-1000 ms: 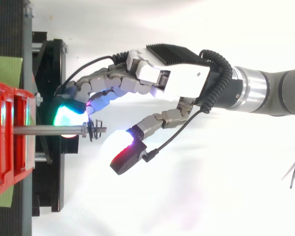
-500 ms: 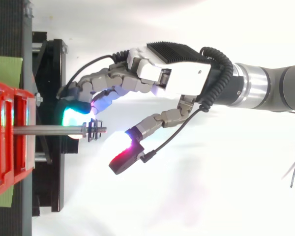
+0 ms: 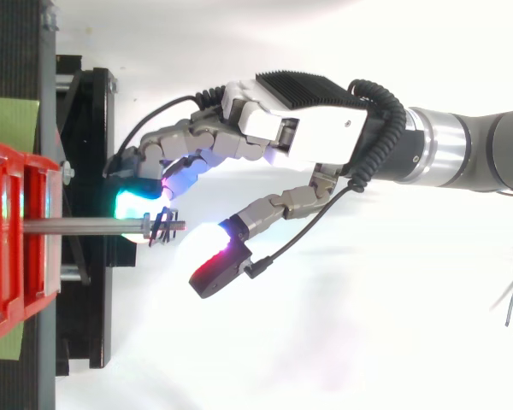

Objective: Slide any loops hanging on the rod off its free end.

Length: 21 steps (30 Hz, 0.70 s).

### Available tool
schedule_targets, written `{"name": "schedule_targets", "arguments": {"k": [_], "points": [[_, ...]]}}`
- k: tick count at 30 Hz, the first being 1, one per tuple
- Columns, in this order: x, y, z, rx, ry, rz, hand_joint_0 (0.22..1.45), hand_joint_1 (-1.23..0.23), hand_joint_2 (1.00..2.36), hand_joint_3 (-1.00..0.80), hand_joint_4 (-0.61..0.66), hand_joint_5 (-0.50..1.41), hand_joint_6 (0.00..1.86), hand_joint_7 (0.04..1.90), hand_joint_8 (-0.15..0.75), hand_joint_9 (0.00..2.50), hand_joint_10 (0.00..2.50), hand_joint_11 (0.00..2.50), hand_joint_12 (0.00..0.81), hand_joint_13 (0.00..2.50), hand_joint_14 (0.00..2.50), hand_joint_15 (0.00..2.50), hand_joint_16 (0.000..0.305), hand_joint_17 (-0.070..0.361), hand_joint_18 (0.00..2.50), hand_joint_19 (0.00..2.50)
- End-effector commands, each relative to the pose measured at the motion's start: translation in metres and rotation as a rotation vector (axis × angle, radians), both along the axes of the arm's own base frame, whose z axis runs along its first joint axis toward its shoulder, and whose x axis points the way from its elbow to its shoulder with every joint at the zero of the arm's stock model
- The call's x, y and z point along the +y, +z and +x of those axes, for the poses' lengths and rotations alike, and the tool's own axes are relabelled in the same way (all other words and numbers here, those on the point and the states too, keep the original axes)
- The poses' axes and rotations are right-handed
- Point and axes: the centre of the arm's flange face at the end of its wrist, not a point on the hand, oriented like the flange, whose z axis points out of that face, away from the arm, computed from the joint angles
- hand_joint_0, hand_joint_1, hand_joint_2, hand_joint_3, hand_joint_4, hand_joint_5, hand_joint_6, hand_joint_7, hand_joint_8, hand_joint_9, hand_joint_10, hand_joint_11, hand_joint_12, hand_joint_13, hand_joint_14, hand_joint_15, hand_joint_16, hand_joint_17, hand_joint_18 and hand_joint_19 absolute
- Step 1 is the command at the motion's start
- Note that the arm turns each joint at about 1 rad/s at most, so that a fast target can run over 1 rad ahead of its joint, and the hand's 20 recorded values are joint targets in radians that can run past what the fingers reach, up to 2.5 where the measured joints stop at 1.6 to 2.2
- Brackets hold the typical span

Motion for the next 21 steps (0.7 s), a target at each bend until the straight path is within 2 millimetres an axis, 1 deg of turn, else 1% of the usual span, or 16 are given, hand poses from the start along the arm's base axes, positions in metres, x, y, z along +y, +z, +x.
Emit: {"name": "schedule_targets", "arguments": {"k": [1, 2, 3, 4, 6, 9, 14, 21], "points": [[0.0, -0.0003, 0.0003, 0.0, 0.0, -0.001, 0.64, -0.58, 1.01, -0.39, 0.21, -0.12, 0.66, 1.15, 0.305, 0.89, 0.01, 0.28, 0.289, 0.59, 0.0, 0.08, 0.041, 0.091, 0.71, 0.41], [0.0, 0.0009, 0.0004, -0.002, -0.001, -0.002, 0.64, -0.59, 1.01, -0.37, 0.2, -0.14, 0.75, 1.03, 0.309, 0.89, 0.01, 0.3, 0.292, 0.6, 0.0, 0.08, 0.041, 0.092, 0.72, 0.41], [0.0, 0.0009, 0.0004, -0.002, -0.001, -0.002, 0.63, -0.6, 1.01, -0.36, 0.19, -0.16, 0.8, 1.01, 0.31, 0.9, 0.01, 0.33, 0.292, 0.6, 0.0, 0.08, 0.041, 0.092, 0.73, 0.41], [0.0, 0.0011, 0.0005, -0.003, -0.001, -0.002, 0.63, -0.62, 1.01, -0.35, 0.2, -0.17, 0.84, 1.0, 0.312, 0.9, 0.01, 0.37, 0.294, 0.61, 0.0, 0.09, 0.041, 0.092, 0.73, 0.41], [0.0, 0.0001, 0.0005, -0.003, -0.001, -0.002, 0.62, -0.63, 1.01, -0.33, 0.21, -0.17, 0.86, 1.0, 0.314, 0.91, 0.01, 0.41, 0.303, 0.62, 0.0, 0.1, 0.041, 0.092, 0.74, 0.41], [0.0, 0.0015, 0.0006, -0.006, -0.001, -0.002, 0.62, -0.68, 1.01, -0.28, 0.17, -0.17, 0.9, 1.0, 0.319, 0.92, 0.01, 0.44, 0.312, 0.62, 0.0, 0.11, 0.041, 0.093, 0.75, 0.41], [0.0, 0.0015, 0.0006, -0.006, -0.001, -0.002, 0.62, -0.71, 1.02, -0.17, 0.09, -0.17, 0.92, 1.05, 0.321, 0.96, 0.01, 0.5, 0.322, 0.64, 0.0, 0.13, 0.042, 0.095, 0.76, 0.42], [0.0013, 0.0015, 0.0007, -0.006, 0.001, -0.002, 0.62, -0.75, 1.02, -0.08, 0.05, -0.14, 0.92, 1.17, 0.342, 1.03, 0.01, 0.51, 0.351, 0.69, 0.0, 0.14, 0.048, 0.108, 0.83, 0.4]]}}
